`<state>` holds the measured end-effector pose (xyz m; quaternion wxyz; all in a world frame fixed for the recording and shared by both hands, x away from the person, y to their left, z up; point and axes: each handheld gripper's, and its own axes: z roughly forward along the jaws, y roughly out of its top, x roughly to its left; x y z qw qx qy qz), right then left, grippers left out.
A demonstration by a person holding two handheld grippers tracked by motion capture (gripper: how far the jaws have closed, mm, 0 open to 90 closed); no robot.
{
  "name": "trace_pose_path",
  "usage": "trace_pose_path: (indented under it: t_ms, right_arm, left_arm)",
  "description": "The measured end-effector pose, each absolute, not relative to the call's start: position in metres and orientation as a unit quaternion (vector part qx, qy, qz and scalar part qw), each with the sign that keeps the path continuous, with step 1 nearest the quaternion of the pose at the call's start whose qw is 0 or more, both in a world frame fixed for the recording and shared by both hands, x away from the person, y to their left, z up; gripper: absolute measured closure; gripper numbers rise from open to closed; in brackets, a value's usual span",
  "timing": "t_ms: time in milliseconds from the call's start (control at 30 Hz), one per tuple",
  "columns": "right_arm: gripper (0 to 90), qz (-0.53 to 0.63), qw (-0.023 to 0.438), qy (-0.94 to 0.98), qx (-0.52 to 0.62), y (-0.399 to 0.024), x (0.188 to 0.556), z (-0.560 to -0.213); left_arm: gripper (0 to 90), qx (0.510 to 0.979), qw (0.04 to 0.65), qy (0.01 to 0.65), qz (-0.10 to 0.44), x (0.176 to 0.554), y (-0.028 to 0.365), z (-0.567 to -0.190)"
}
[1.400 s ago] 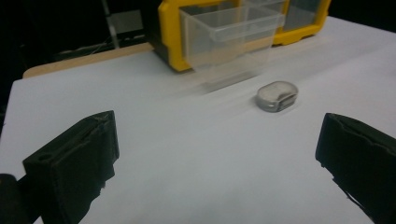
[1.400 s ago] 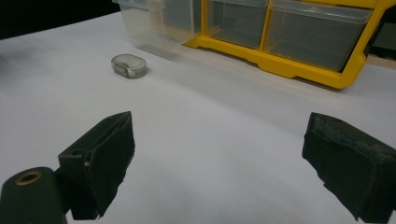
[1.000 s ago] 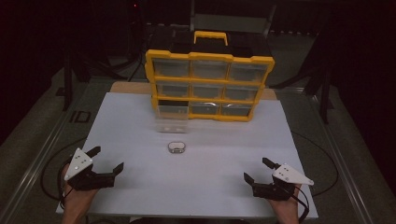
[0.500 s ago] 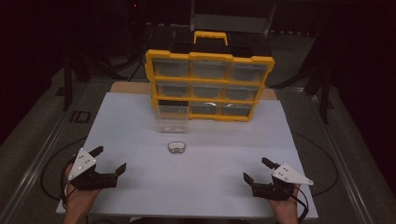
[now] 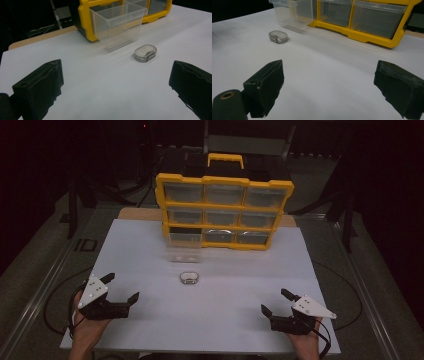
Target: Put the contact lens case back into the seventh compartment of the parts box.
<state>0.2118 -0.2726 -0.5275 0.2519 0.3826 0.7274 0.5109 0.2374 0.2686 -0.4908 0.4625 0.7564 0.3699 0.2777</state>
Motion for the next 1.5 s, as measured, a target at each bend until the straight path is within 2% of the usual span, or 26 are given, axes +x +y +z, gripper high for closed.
trace_pose_path:
  t_ms: [1500]
  right_arm:
    - [9.1,0.511,0.246,0.728,0.386,-0.274,0.213,-0.529]
  left_arm:
    - [0.3,0.794,0.434,0.335,0.264,0.270,0.238,-0.477]
